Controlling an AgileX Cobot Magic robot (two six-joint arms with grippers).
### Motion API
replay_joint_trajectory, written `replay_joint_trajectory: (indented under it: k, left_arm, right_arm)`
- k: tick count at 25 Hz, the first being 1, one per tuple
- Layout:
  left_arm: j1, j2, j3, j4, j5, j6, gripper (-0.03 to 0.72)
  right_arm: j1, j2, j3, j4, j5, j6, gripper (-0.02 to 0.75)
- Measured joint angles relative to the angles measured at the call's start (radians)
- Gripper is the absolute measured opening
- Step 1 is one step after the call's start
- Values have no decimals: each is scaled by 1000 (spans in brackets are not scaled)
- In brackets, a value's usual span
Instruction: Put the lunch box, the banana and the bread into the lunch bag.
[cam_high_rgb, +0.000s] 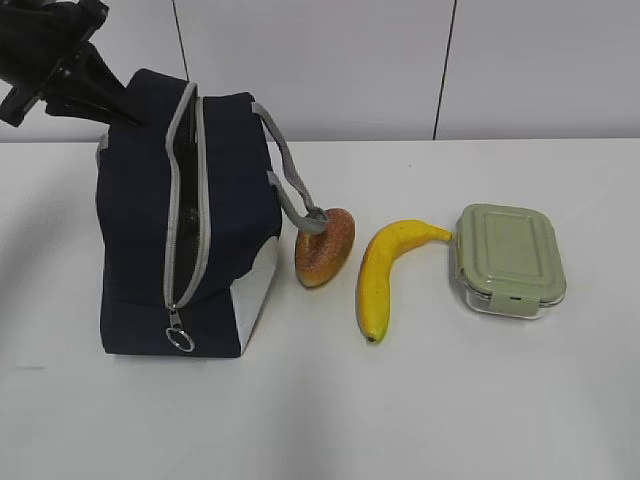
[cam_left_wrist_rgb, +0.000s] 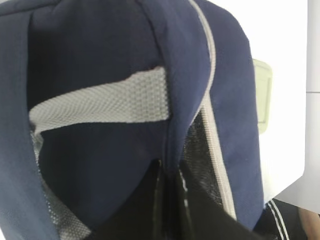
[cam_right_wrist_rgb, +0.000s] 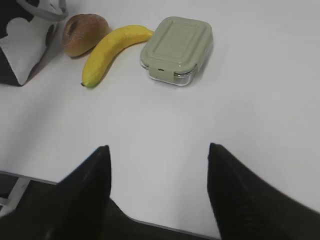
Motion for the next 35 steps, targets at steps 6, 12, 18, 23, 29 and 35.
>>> replay_joint_trajectory:
  k: [6, 12, 18, 23, 29, 35]
  left_arm:
    - [-38, 0, 0, -16, 0, 12, -13]
    - [-43, 0, 0, -24, 0, 16, -14]
    - [-43, 0, 0, -64, 0, 22, -14]
    - [-43, 0, 0, -67, 0, 30, -14]
    - [-43, 0, 0, -77, 0, 37, -14]
    - [-43, 0, 0, -95, 0, 50, -14]
  right_arm:
    - [0, 0, -9, 29, 9, 0, 476]
    - [0, 19, -63, 58, 16, 20, 476]
    - [0, 220, -65, 148, 13, 67, 476]
    - [0, 462, -65, 185, -16, 67, 476]
    - [0, 696, -65, 337, -144, -61, 476]
    - [0, 878, -142, 410, -191, -165, 476]
